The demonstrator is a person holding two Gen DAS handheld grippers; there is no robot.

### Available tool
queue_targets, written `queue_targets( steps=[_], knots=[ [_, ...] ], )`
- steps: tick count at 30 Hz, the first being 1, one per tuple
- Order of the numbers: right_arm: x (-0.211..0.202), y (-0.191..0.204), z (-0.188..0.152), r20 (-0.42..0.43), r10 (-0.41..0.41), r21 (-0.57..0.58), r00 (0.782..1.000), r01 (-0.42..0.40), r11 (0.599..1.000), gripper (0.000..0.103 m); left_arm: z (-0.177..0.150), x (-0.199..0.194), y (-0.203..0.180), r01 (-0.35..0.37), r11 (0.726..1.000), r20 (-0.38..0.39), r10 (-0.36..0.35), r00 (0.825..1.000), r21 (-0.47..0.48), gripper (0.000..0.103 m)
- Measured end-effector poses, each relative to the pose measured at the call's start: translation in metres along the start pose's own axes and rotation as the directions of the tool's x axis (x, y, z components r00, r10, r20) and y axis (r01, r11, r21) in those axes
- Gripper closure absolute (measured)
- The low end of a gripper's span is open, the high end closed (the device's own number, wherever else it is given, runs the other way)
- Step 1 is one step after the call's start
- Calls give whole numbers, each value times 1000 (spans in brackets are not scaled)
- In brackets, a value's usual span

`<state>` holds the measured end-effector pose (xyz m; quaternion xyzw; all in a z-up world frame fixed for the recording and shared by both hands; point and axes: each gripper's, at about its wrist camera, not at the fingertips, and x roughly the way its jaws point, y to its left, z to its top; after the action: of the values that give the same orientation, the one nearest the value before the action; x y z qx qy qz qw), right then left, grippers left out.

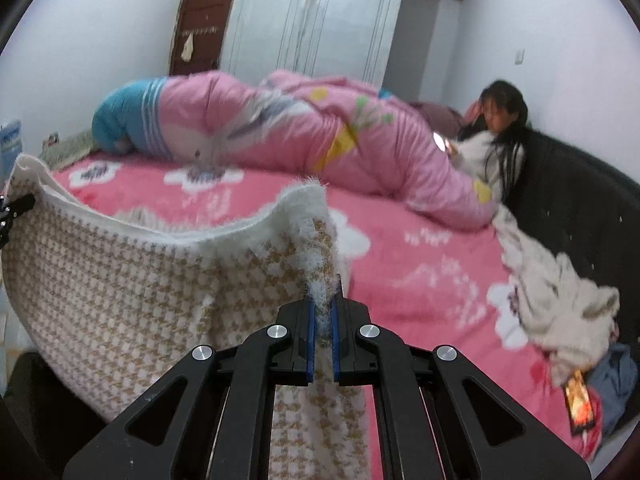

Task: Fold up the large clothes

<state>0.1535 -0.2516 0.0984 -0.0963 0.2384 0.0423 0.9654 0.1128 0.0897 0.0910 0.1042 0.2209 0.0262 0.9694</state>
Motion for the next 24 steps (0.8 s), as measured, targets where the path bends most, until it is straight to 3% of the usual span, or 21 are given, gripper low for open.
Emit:
queue_targets(
  steps=[5, 8, 11, 13, 16, 17, 18, 19, 20, 21, 22, 24],
  knots=[
    [57, -17, 44, 27, 25, 36, 999, -26, 999, 99, 52, 63, 5, 11, 1000, 18, -11, 1000, 9, 95],
    [104, -19, 53, -16, 34, 53, 999, -34, 998, 99, 67, 115, 1, 28, 999, -44, -27, 999, 18, 95],
    [165, -18, 42, -121, 81, 83, 989, -71, 994, 99, 57, 178, -7, 62, 998, -183, -59, 981, 10, 94],
    [203, -17, 27, -206, 107, 99, 973, -88, 991, 99, 36, 223, -9, 95, 995, -312, -97, 945, -22, 93],
    [263, -24, -9, -359, 188, 170, 914, -134, 976, 94, -1, 276, -2, 137, 984, -468, -175, 866, -115, 81],
    [270, -29, -15, -377, 216, 201, 901, -148, 968, 88, -9, 285, 7, 146, 973, -482, -215, 849, -178, 73],
    [274, -36, -19, -381, 254, 244, 889, -169, 955, 85, -10, 285, 19, 162, 955, -467, -264, 844, -248, 66],
    [270, -44, -19, -374, 288, 278, 882, -190, 942, 75, -10, 281, 27, 166, 941, -453, -291, 843, -295, 60],
    [266, -51, -16, -365, 309, 295, 878, -206, 933, 68, -8, 277, 42, 158, 923, -431, -310, 847, -352, 46],
    [257, -59, -12, -349, 315, 305, 883, -211, 929, 64, -4, 270, 53, 139, 911, -408, -305, 860, -389, 41],
    [245, -67, -7, -331, 290, 301, 898, -191, 934, 54, 0, 259, 66, 128, 897, -366, -298, 881, -423, 41],
    [230, -76, 3, -284, 281, 304, 917, -192, 933, 51, 11, 242, 85, 162, 866, -276, -321, 906, -473, 41]
  ],
)
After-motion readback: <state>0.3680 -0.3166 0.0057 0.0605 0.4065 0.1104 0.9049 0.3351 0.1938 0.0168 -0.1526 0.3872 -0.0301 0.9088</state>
